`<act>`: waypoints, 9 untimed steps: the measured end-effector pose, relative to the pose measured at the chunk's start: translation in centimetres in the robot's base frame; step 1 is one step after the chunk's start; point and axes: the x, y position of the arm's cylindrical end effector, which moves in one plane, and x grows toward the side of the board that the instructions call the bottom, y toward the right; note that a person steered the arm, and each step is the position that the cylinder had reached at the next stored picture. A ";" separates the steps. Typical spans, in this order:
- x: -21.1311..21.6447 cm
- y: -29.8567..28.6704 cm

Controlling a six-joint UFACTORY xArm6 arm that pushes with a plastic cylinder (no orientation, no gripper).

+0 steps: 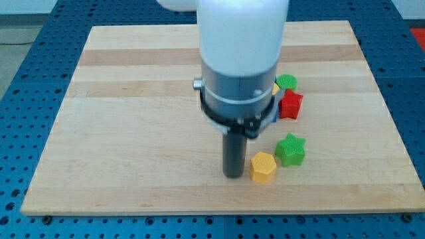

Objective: Slide the yellow hexagon to the bottom left side of the red circle

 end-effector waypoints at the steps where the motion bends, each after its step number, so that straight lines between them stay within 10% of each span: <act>1: 3.3 1.2; 4: 0.5 7.2; 9: -1.4 -1.1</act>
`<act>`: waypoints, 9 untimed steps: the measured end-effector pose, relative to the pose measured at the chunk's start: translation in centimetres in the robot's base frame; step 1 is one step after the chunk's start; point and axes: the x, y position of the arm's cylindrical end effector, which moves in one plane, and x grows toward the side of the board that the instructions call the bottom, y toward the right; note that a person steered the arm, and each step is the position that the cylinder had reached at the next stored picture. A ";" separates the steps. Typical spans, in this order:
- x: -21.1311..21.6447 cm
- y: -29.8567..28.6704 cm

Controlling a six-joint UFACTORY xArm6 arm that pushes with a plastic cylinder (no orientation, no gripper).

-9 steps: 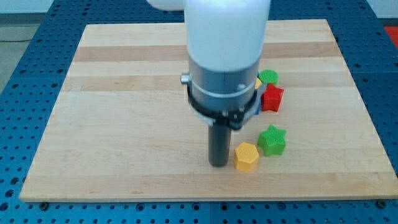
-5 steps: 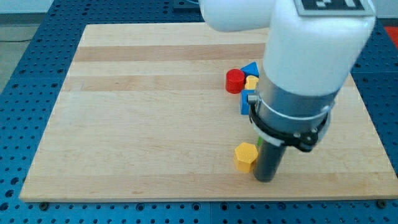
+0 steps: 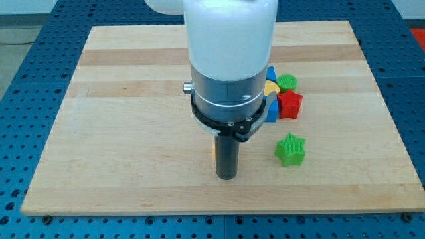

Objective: Slide the yellow hexagon to the bottom left side of the red circle

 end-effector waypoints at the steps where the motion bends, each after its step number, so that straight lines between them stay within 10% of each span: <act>1: -1.0 0.0; 9: -10.4 -1.6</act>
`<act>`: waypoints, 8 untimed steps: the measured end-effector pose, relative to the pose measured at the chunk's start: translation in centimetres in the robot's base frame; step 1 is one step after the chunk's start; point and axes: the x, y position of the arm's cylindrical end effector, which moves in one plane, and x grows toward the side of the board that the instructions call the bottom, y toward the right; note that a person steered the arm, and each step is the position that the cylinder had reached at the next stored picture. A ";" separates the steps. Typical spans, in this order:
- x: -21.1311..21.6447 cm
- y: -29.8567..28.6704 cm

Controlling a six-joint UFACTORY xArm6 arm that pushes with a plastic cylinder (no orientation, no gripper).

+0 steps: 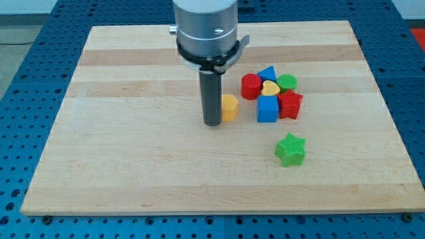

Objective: Slide the yellow hexagon to the bottom left side of the red circle

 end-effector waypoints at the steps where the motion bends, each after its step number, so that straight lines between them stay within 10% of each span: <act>1: -1.6 1.5; 6: -2.4 3.9; 8: 4.4 3.9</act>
